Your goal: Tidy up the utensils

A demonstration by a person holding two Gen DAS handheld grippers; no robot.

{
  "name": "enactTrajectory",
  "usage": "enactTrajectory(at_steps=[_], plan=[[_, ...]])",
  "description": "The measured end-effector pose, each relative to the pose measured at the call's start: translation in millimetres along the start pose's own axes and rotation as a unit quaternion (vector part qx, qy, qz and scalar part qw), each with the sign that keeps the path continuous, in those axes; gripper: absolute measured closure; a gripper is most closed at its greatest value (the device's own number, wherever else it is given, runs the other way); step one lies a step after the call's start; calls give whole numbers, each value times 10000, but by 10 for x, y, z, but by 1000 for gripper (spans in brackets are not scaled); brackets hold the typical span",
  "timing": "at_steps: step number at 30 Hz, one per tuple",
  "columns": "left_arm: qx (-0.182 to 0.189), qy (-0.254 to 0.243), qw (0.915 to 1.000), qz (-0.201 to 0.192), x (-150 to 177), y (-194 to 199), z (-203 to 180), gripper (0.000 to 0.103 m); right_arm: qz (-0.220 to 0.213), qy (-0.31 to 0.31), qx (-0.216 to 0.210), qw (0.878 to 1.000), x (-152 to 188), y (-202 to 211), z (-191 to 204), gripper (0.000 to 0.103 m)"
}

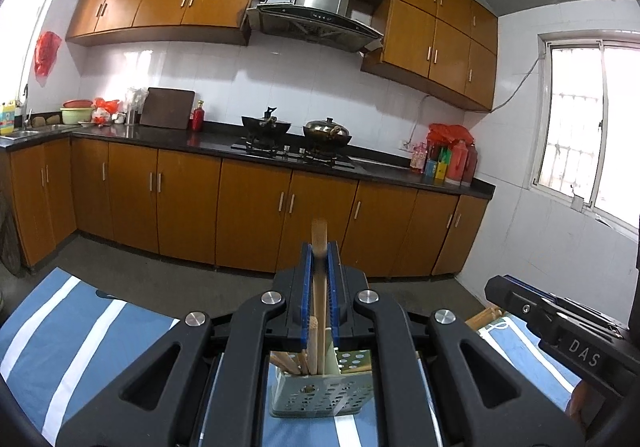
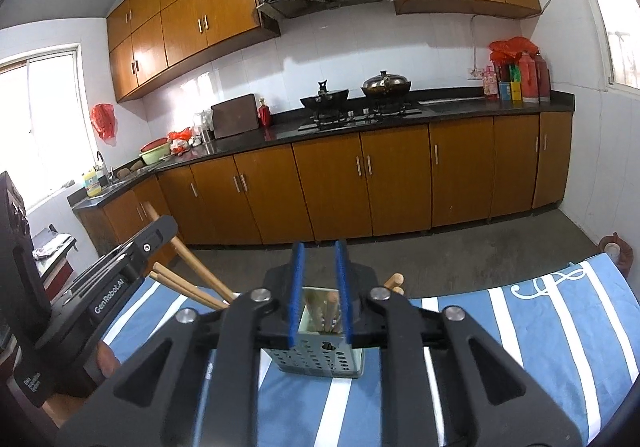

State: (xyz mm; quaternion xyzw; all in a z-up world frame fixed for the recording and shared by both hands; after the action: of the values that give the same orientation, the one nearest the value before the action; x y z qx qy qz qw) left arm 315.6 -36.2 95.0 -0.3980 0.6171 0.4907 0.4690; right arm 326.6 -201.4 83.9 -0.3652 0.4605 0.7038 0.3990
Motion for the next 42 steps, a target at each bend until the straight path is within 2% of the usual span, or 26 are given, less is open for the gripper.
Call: enactTrajectory(at_steps=[1, 2, 4, 8, 10, 11, 13, 14, 16, 17, 18, 19, 20, 21, 23, 28, 31, 35, 42], plan=[[-4, 1, 10000, -20, -12, 22, -4, 88, -31, 4, -2, 10000, -10, 30, 5, 84], [-12, 5, 10000, -61, -37, 63, 8, 79, -58, 6, -1, 10000, -19, 63, -6, 84], [-14, 34, 9999, -123, -64, 122, 20, 69, -132, 15, 11, 9999, -35, 133, -5, 81], [-10, 110, 9997, -207, -123, 288, 91, 69, -319, 64, 70, 9994, -41, 320, -5, 74], [-17, 128, 9997, -208, -127, 398, 134, 68, -434, 86, 96, 9990, -20, 449, 1, 64], [-35, 126, 9997, -206, -119, 454, 158, 65, -486, 94, 111, 9987, -7, 511, 4, 61], [-92, 96, 9997, -199, -96, 589, 227, 58, -616, 125, 156, 9979, 60, 679, 5, 48], [-144, 52, 9997, -193, -59, 688, 271, 52, -651, 137, 170, 9976, 86, 727, 5, 45], [-241, -16, 9995, -184, 2, 816, 339, 41, -745, 182, 216, 9968, 196, 876, 12, 28], [-276, -62, 9995, -169, 55, 898, 365, 33, -797, 214, 267, 9962, 268, 953, 16, 23], [-320, -118, 9993, -147, 124, 989, 394, 23, -848, 248, 323, 9956, 338, 1018, 19, 14], [-352, -170, 9992, -130, 189, 1064, 411, 18, -881, 279, 365, 9951, 389, 1062, 25, 8], [-408, -240, 9988, -126, 271, 1159, 428, 9, -911, 318, 427, 9944, 453, 1107, 32, 7], [-482, -332, 9982, -133, 358, 1256, 437, 5, -946, 375, 516, 9935, 544, 1165, 42, 4], [-642, -550, 9963, -147, 508, 1406, 440, 2, -997, 469, 631, 9919, 688, 1246, 61, 4], [-921, -1035, 9904, 15, 907, 1654, 398, 2, -1015, 800, 985, 9867, 1073, 1409, 120, 4], [-975, -1020, 9900, 65, 1094, 1789, 395, 2, -911, 960, 1098, 9851, 1374, 1483, 138, 4], [-941, -893, 9915, 102, 1323, 1927, 365, 2, -747, 873, 1111, 9871, 1682, 1540, 72, 4], [-929, -734, 9921, 412, 1656, 1992, 287, 2, -549, 706, 1163, 9892, 2024, 1640, -54, 4]])
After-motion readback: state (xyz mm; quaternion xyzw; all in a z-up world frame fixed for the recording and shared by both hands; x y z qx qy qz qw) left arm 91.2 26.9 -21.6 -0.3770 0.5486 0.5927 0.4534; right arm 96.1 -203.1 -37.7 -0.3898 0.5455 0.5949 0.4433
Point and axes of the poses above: each gripper's, at about its wrist camera, not at the fingertips, and y roughly against the way its jaws point, z to its left, x to its underside, the point moved 9 cm from there along -y, roughly the way its jaws point, and after that the axes turned 7 degrees about -y, right-handed, at the moved point
